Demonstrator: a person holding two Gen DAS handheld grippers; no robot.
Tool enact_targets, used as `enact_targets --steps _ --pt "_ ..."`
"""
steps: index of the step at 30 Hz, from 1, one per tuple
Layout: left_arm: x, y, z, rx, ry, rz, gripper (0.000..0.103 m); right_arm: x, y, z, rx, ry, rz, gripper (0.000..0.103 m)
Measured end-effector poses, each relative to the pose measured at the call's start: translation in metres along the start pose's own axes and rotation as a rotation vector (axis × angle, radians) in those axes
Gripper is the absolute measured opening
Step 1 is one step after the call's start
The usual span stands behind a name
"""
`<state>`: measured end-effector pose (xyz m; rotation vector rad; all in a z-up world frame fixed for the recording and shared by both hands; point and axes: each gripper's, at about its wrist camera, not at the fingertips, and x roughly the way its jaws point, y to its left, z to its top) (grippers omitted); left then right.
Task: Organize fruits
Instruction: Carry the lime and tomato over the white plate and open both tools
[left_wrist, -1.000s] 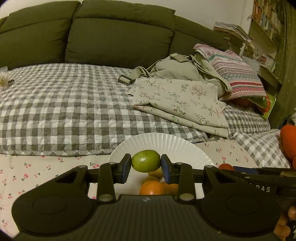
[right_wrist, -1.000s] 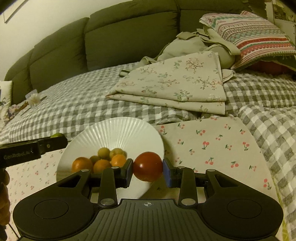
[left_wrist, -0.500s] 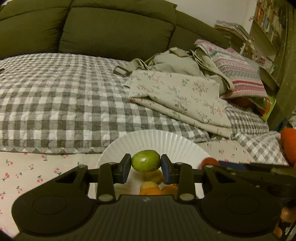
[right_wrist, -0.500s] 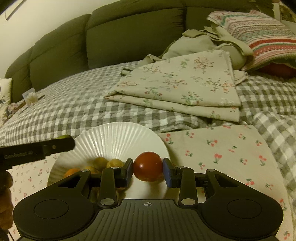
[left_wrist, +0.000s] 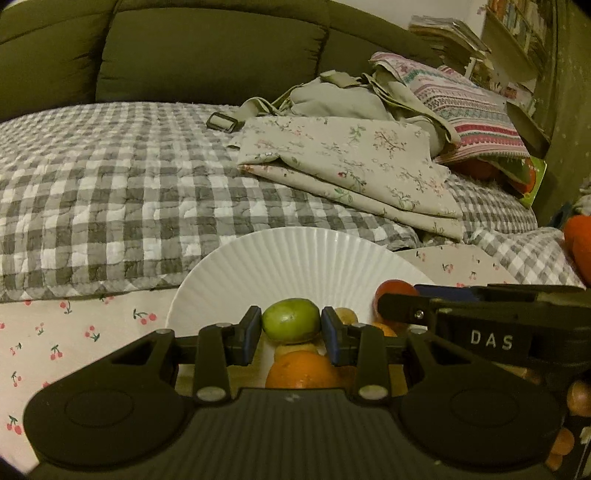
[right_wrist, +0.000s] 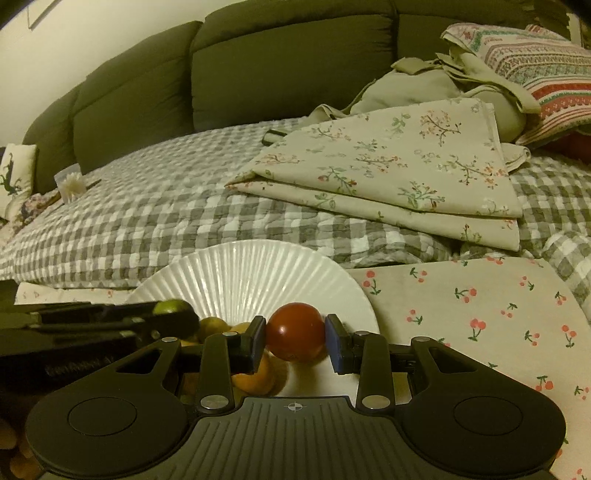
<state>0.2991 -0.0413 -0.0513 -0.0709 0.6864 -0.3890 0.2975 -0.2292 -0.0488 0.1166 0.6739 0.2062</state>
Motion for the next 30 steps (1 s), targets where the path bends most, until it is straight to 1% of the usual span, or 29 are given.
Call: enact_targets --steps 6,11,14,16,18,22,26,30 --pt "0.003 0.001 -0.002 0.004 0.01 0.003 0.035 0.0 -0.003 -0.001 0.027 -0.004 0.012 0.036" --pt "0.001 0.003 -0.002 -0.012 0.012 0.006 0.043 0.0 -0.002 -0.002 0.038 0.005 0.018 0.038" --pt "-0.001 0.003 -0.002 -0.014 0.009 0.004 0.046 -0.001 -0.002 -0.002 0.045 0.001 0.022 0.045" --pt "-0.002 0.004 -0.002 -0.017 0.009 0.004 0.048 -0.003 -0.003 -0.001 0.056 -0.005 0.027 0.053" --pt "-0.004 0.005 -0.002 -0.022 0.008 0.0 0.049 -0.004 -0.005 0.0 0.069 -0.007 0.031 0.056" --pt "-0.009 0.01 0.001 -0.057 -0.002 -0.015 0.054 -0.008 -0.013 0.002 0.133 -0.018 0.051 0.066" --pt "-0.013 0.015 0.003 -0.092 -0.005 -0.024 0.055 -0.011 -0.024 0.003 0.211 -0.016 0.087 0.067" --pt "-0.017 0.018 0.005 -0.114 -0.007 -0.016 0.055 -0.014 -0.024 0.002 0.227 -0.02 0.086 0.067"
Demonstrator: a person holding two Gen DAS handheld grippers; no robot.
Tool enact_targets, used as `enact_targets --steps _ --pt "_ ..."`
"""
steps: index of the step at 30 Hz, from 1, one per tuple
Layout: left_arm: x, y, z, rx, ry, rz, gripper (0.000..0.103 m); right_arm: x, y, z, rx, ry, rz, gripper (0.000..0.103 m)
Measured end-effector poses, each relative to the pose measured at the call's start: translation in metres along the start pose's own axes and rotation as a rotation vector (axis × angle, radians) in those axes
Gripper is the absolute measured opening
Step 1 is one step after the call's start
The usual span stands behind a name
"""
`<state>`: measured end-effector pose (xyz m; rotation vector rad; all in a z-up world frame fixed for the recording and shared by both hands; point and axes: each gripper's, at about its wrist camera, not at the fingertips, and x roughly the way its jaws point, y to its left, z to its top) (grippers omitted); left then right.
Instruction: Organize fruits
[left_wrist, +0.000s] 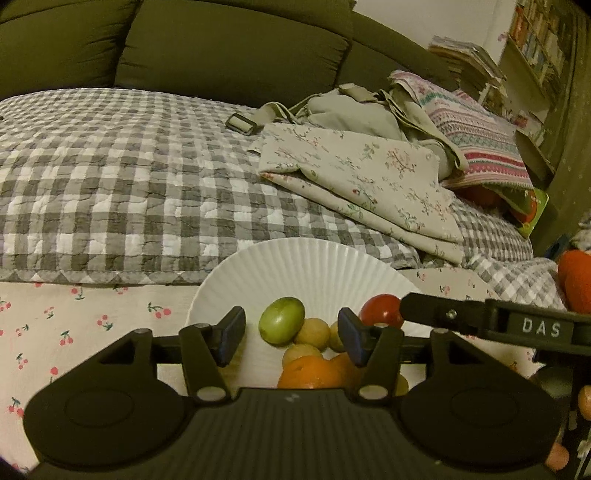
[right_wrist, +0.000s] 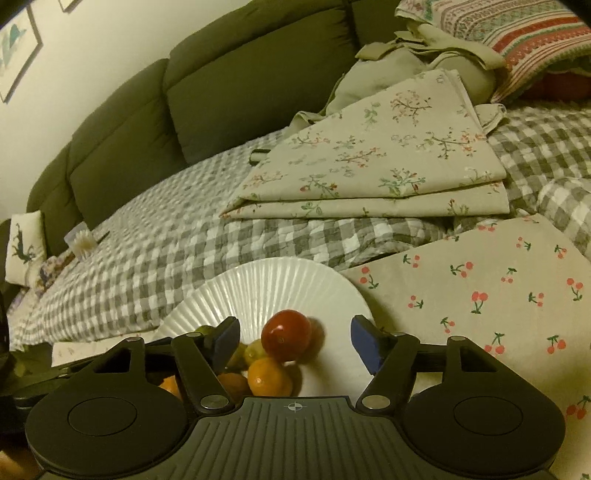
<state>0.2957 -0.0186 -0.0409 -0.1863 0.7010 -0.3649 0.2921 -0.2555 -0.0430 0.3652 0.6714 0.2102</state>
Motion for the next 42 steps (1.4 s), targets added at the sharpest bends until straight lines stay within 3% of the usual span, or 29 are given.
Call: enact_targets --steps 9,14,19,24,29,42 --pt "-0.017 -0.007 0.001 -0.007 0.0 0.048 0.055 -0.014 0.007 -0.005 0.026 0.006 0.009 0.067" --pt "-0.026 -0.027 -0.008 0.078 0.005 0.195 0.055 -0.023 0.01 -0.015 0.029 0.019 -0.005 0.067" --pt "-0.041 -0.033 -0.016 0.074 0.018 0.261 0.055 -0.033 0.014 -0.027 0.013 0.029 -0.027 0.067" --pt "-0.068 -0.041 -0.024 0.072 0.012 0.336 0.063 -0.054 0.02 -0.035 -0.01 0.028 -0.073 0.067" --pt "-0.106 -0.054 -0.035 0.095 -0.001 0.403 0.079 -0.085 0.032 -0.042 -0.057 0.023 -0.072 0.072" --pt "-0.188 -0.08 -0.073 0.074 -0.016 0.398 0.087 -0.174 0.068 -0.08 -0.162 0.017 -0.032 0.075"
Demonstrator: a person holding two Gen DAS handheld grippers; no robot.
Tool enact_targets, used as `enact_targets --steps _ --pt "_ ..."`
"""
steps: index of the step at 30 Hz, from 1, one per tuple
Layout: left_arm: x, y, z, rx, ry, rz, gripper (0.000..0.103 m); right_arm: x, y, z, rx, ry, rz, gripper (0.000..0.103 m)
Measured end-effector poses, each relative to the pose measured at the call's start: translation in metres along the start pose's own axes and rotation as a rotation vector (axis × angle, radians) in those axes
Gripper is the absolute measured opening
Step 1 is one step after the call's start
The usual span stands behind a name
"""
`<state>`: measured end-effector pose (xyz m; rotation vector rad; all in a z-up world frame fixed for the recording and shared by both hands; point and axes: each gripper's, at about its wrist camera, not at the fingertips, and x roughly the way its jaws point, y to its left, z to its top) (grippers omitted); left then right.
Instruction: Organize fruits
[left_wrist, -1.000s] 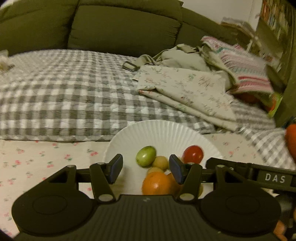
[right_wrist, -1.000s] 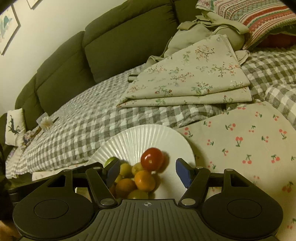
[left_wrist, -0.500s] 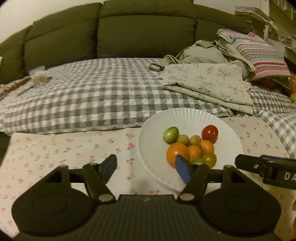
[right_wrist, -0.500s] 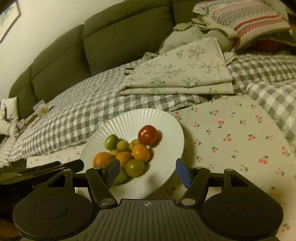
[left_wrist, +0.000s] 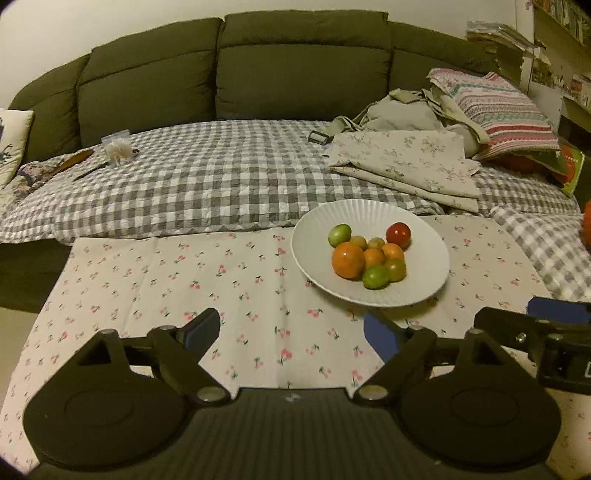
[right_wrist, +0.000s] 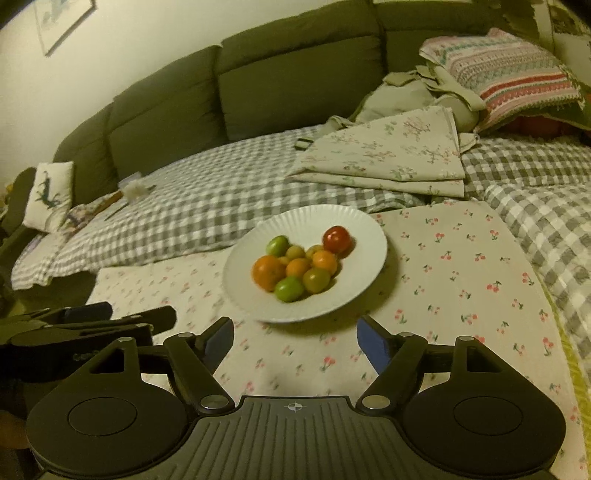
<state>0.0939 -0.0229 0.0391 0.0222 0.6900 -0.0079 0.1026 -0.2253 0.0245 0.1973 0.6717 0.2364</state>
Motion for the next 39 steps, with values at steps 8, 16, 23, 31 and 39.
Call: enact_targets --steps 8,16,23,31,39 --pt "-0.059 -0.002 -0.025 0.012 -0.073 0.036 0.102 -0.059 0.026 -0.013 -0.048 -0.056 -0.001 0.09" --pt "-0.083 0.007 -0.05 -0.034 -0.061 0.043 0.102 -0.088 0.045 -0.044 -0.077 -0.073 -0.019 0.099" --pt "-0.095 0.009 -0.061 -0.039 -0.076 0.051 0.102 -0.099 0.052 -0.058 -0.084 -0.09 -0.047 0.101" --pt "-0.089 0.012 -0.065 -0.044 -0.062 0.044 0.102 -0.097 0.055 -0.063 -0.103 -0.093 -0.078 0.102" --pt "-0.085 0.011 -0.065 -0.033 -0.065 0.047 0.102 -0.093 0.055 -0.066 -0.099 -0.086 -0.095 0.102"
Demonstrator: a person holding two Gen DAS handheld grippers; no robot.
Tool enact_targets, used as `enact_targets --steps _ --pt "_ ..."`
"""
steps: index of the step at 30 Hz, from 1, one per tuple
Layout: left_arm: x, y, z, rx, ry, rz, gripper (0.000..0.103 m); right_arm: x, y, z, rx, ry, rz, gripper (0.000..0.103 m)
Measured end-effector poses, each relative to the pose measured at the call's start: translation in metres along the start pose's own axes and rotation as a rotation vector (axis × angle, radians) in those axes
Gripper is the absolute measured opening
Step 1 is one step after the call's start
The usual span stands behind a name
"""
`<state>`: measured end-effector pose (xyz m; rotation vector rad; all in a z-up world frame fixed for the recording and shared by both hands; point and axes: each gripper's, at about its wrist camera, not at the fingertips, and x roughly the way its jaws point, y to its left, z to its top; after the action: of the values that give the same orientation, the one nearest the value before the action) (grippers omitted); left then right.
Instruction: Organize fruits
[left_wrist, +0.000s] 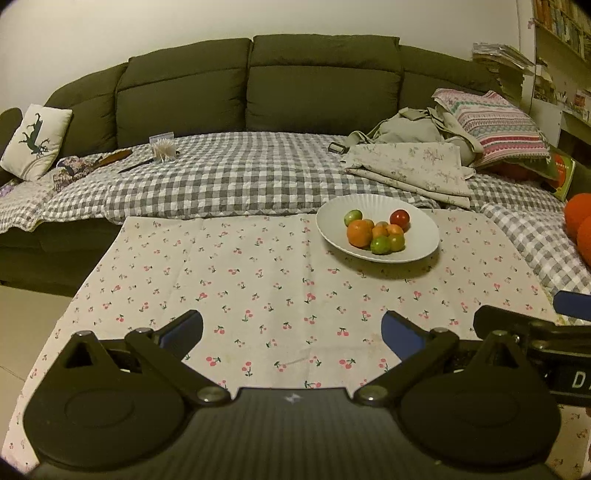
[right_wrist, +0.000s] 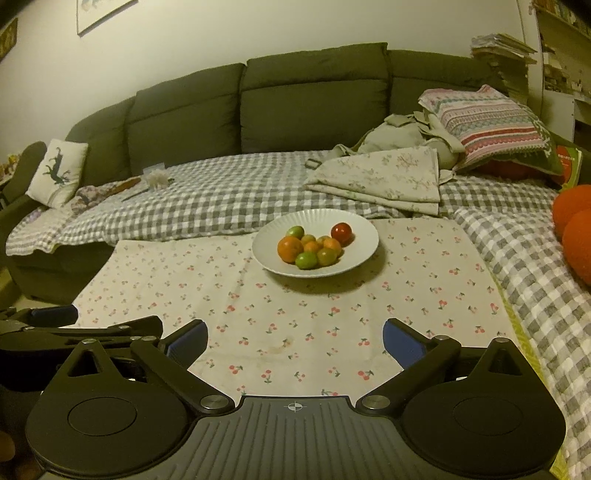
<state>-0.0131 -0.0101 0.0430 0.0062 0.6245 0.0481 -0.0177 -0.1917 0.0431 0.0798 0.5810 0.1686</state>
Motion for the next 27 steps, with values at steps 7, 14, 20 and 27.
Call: enact_targets --steps 7,14,20,27 --pt "0.0015 -0.003 0.0005 0.007 -0.006 -0.003 0.102 0.0009 -0.0025 -0.0009 0.016 0.004 0.0 0.102" --pt "0.0025 -0.0064 0.0001 0.011 -0.011 -0.007 0.102 0.001 -0.0061 -0.0016 0.021 0.008 -0.005 0.102" --pt "0.0032 -0.0067 -0.0006 0.011 -0.007 -0.01 0.102 0.0008 -0.0058 -0.0018 0.017 0.008 -0.01 0.102" --pt "0.0042 -0.006 -0.0016 0.011 -0.001 -0.013 0.102 0.0007 -0.0055 -0.0021 0.016 0.009 -0.01 0.102"
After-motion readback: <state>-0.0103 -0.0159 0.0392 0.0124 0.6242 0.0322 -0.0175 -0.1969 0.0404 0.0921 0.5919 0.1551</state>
